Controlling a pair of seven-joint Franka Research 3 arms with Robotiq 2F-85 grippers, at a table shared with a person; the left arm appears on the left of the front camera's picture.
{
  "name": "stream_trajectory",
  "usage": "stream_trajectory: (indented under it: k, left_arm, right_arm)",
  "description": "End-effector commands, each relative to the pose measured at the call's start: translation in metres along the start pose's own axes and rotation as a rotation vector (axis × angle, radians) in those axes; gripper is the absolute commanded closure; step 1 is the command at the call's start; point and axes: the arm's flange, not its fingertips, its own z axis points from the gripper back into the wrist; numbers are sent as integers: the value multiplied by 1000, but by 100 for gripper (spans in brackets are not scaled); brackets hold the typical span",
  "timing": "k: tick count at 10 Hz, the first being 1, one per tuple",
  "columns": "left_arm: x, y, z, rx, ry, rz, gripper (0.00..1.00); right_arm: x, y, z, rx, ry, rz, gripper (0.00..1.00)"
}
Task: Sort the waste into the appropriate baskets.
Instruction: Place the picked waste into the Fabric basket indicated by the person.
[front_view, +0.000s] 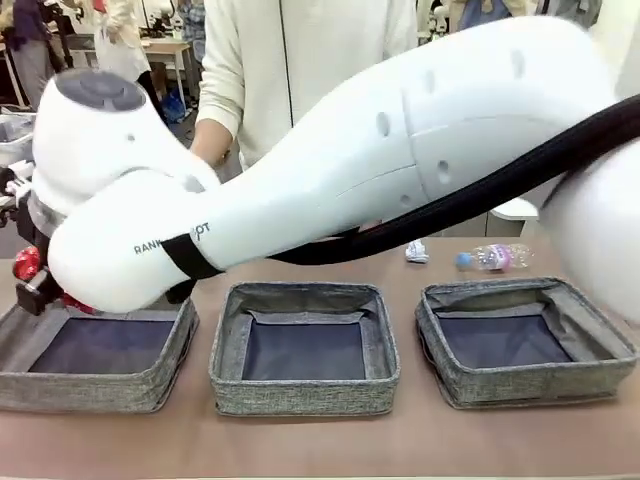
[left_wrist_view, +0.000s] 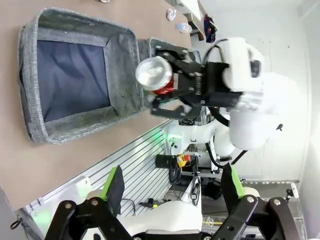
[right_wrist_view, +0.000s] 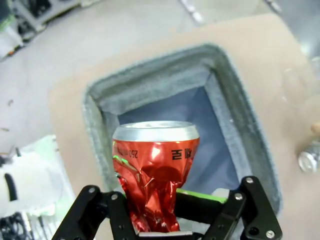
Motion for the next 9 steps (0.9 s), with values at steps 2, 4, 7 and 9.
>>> stream_trajectory:
  k: [2,4,7,9]
  left_arm:
    - [-2,-1,0,5,-10,5,0]
    - [-2,-1,0,5,-10,5,0]
    - [-2,-1,0,5,-10,5,0]
    - [-2,-1,0,5,-10,5,0]
  right_arm:
    - [-8,-23,9,47,-23,-32,95]
    - [-9,-25,9,19,-10,-29,35]
    - [-9,-27,6,29,4,-43,0]
    - [-10,-29,4,29,18,-64,12]
